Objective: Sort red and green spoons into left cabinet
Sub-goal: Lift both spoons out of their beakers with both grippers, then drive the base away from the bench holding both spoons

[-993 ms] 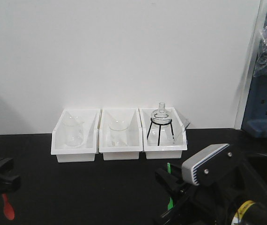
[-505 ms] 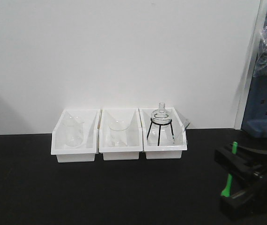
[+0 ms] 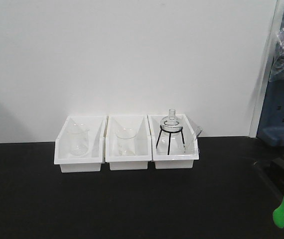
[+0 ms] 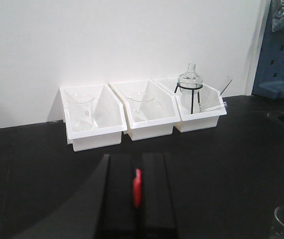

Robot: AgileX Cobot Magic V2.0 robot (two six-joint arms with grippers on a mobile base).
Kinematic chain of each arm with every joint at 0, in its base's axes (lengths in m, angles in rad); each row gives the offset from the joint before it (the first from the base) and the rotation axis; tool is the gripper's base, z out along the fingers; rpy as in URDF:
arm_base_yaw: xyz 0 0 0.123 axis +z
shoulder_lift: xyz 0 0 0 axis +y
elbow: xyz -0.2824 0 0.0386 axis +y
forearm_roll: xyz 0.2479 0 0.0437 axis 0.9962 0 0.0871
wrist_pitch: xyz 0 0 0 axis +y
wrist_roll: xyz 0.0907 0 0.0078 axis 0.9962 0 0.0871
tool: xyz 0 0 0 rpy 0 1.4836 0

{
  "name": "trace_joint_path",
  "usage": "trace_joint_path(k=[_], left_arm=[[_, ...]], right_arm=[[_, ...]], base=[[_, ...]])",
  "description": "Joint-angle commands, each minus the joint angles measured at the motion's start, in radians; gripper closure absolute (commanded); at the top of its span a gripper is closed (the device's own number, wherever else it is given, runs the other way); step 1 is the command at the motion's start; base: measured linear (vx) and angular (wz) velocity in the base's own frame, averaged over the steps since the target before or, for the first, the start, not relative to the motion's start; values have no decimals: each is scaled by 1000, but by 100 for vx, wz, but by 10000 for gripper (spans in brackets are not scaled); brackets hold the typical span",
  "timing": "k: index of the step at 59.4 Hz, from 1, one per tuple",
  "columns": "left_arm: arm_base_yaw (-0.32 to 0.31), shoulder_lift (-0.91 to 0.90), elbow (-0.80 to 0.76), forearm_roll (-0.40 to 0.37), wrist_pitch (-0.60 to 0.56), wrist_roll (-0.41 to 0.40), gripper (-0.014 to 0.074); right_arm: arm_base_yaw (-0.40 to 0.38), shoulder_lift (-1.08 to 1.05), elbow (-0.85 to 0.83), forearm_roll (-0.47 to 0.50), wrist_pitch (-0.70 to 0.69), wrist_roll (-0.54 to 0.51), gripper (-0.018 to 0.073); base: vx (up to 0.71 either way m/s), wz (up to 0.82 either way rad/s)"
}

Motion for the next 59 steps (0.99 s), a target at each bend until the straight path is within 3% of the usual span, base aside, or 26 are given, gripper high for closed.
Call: trace_joint_path(k=[1, 59], left_arm=[[-7, 8, -27, -16, -62, -5, 596], [-7, 8, -27, -19, -58, -5, 596]], right_arm=[[-6, -3, -30, 1, -67, -13, 564], [-6, -3, -30, 1, -48, -11, 564]], base=[[0, 0], [0, 0]])
